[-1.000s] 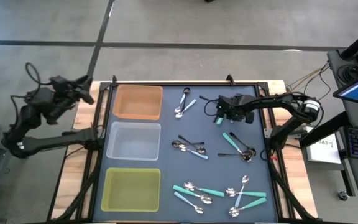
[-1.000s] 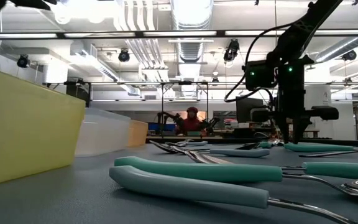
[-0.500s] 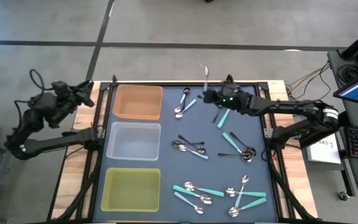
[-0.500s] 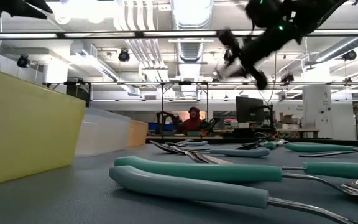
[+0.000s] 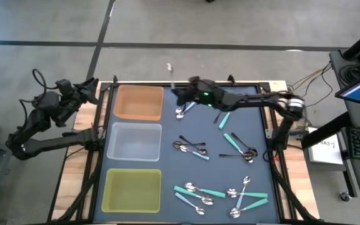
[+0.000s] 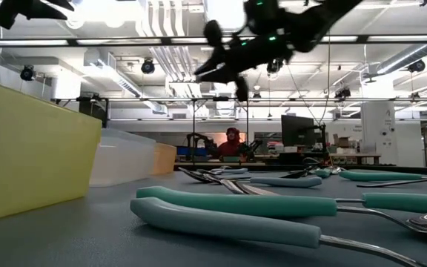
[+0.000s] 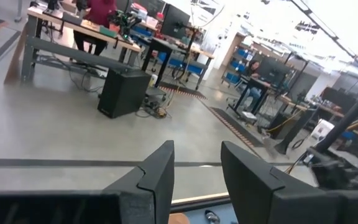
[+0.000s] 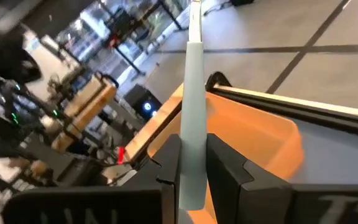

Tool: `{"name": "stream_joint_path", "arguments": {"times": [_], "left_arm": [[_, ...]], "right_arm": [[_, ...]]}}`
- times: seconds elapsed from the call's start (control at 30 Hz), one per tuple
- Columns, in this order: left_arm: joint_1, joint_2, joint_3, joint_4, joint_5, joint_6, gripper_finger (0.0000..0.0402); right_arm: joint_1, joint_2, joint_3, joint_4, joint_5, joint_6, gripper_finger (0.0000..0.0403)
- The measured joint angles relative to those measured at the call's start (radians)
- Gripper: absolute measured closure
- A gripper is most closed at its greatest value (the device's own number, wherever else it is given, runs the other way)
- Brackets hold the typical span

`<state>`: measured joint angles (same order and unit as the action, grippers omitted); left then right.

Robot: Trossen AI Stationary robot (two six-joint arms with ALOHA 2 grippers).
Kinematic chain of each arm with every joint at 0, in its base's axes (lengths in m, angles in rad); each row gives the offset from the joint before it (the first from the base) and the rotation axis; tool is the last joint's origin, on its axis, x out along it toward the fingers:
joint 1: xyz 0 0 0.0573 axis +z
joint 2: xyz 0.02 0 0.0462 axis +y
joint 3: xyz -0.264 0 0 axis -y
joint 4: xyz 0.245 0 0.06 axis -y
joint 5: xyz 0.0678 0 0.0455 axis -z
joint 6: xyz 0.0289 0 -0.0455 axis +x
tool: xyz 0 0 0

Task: Sort silverware by color (type)
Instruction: Put the light blue spoon into the orange bin

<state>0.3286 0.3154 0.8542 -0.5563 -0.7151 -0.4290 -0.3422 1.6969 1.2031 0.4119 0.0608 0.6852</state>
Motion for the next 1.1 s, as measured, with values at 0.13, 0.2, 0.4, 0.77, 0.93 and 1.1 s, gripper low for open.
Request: {"name": "stream_joint_path", "arguments": {"times": [0.13, 0.2, 0.4, 0.77, 0.93, 1.1], "left_arm": [[0.000, -0.009, 0.012, 0.000, 0.002, 0.000, 0.0287], [0.000, -0.016, 0.014, 0.000, 0.018, 0.000, 0.0287], [0.000, -0.029, 0.015, 0.000, 0.051, -0.007, 0.0287], [0.000, -0.037, 0.015, -0.009, 0.054, -0.007, 0.0287], [0.000, -0.037, 0.015, -0.018, 0.054, -0.007, 0.0287], [0.000, -0.037, 0.014, -0.023, 0.054, -0.007, 0.0287]], "right_arm": [[-0.005, 0.153, 0.186, -0.068, -0.080, -0.026, 0.0363], [-0.003, 0.219, 0.272, -0.093, -0.132, -0.054, 0.0363], [0.004, 0.385, 0.511, -0.248, -0.217, -0.115, 0.0363], [0.004, 0.582, 0.852, -0.716, -0.218, -0.359, 0.0363], [0.004, 0.631, 0.940, -0.837, -0.218, -0.380, 0.0316], [0.004, 0.634, 1.003, -1.015, -0.218, -0.418, 0.0243]]}}
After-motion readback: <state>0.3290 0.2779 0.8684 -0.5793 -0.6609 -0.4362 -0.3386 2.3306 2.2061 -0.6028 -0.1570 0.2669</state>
